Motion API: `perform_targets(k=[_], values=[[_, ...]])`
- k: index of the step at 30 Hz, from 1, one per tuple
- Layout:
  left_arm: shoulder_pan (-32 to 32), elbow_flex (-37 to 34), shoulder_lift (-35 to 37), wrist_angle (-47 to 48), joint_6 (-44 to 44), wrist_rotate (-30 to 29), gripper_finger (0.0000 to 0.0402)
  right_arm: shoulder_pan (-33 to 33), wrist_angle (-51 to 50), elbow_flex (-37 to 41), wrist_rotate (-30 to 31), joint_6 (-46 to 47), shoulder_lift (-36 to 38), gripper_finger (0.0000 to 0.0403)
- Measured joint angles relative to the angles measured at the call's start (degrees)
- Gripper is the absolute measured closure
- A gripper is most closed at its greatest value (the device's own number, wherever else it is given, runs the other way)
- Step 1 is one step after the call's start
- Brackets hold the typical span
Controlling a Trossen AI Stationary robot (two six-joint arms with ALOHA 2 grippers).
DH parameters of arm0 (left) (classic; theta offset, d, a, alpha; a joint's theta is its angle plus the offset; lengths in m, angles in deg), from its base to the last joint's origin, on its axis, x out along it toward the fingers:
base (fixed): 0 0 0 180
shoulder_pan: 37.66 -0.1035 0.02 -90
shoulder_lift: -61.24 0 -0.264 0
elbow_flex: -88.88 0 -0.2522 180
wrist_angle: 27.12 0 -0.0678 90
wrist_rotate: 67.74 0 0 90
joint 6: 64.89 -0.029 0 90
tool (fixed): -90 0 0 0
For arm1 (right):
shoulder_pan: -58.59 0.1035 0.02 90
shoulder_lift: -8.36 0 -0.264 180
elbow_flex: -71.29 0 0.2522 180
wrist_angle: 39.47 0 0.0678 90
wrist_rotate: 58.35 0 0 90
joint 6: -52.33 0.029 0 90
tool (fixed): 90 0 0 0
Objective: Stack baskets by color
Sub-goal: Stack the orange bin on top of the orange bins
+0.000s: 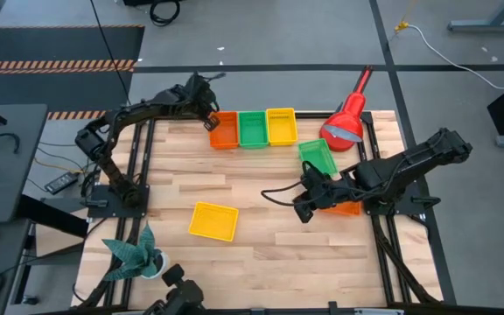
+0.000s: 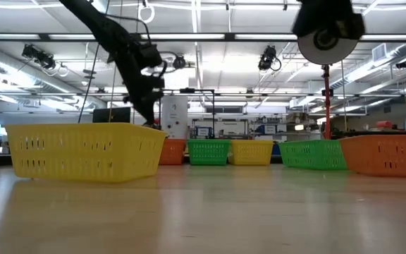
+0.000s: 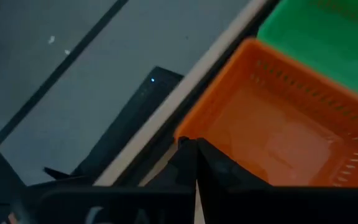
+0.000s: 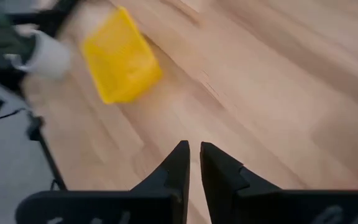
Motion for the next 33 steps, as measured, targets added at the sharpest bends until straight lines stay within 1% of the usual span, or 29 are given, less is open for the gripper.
perform_targets(k=[3, 6, 9, 11, 13, 14, 16, 19, 21, 23, 26, 28, 31, 33], values=[[0.4, 3.17, 2.83, 4.54, 0.37, 0.69, 0.0394, 0.12, -5.76, 0.01, -0.83, 9.05, -0.59, 0.0366], [1.83, 4.79, 6.18, 8.52, 2.57, 3.4, 0.0384, 0.06, -12.43, 1.63, -1.29, 17.56, -0.94, 0.0366], [4.31, 4.92, 9.43, 11.88, 4.95, 5.93, 0.0379, -0.66, -19.4, 5.33, -4.77, 27.77, -1.11, 0.0358], [6.26, 4.9, 11.29, 14.78, 6.44, 6.84, 0.0379, -1.58, -18.4, 8.27, -7.21, 31.13, -1.07, 0.0343], [8.76, 4.92, 12.46, 16.04, 7.95, 7.09, 0.0384, -2.56, -17.59, 11.26, -7.54, 33.6, -1.11, 0.0322], [9.97, 4.92, 12.9, 16.96, 8.44, 7.19, 0.0386, -3.31, -15.34, 12.58, -7.58, 34.25, -1.09, 0.031], [12.68, 4.9, 13.6, 18.11, 9.17, 7.22, 0.0392, -4.92, -10.86, 14.81, -7.61, 34.59, -1.14, 0.0283], [16.29, 4.9, 13.99, 18.31, 9.93, 7.33, 0.0394, -7.46, -7.05, 17.25, -6.58, 34.89, -1.56, 0.0244], [18.47, 4.9, 14.08, 17.83, 10.78, 7.34, 0.0392, -9.14, -6.51, 18.05, -6.04, 34.84, -2.02, 0.0224], [20.06, 4.9, 14.1, 17.64, 10.8, 7.21, 0.0387, -10.68, -6.95, 18.73, -5.96, 34.71, -3.13, 0.0213], [21.94, 4.9, 14.1, 17.6, 10.8, 7.18, 0.0383, -12.28, -6.61, 18.87, -6.21, 32.93, -4.77, 0.0214], [22.66, 4.9, 14.08, 17.67, 10.79, 7.18, 0.0385, -12.7, -6.56, 18.88, -6.64, 31.82, -6.36, 0.0226], [23.1, 4.9, 14.08, 17.79, 10.78, 7.1, 0.0392, -12.86, -4.24, 18.85, -7.55, 30.04, -8.22, 0.0259], [23.1, 4.9, 14.08, 18.05, 10.8, 7.1, 0.0394, -12.63, -2.9, 18.27, -8.46, 29.06, -9.56, 0.029]])
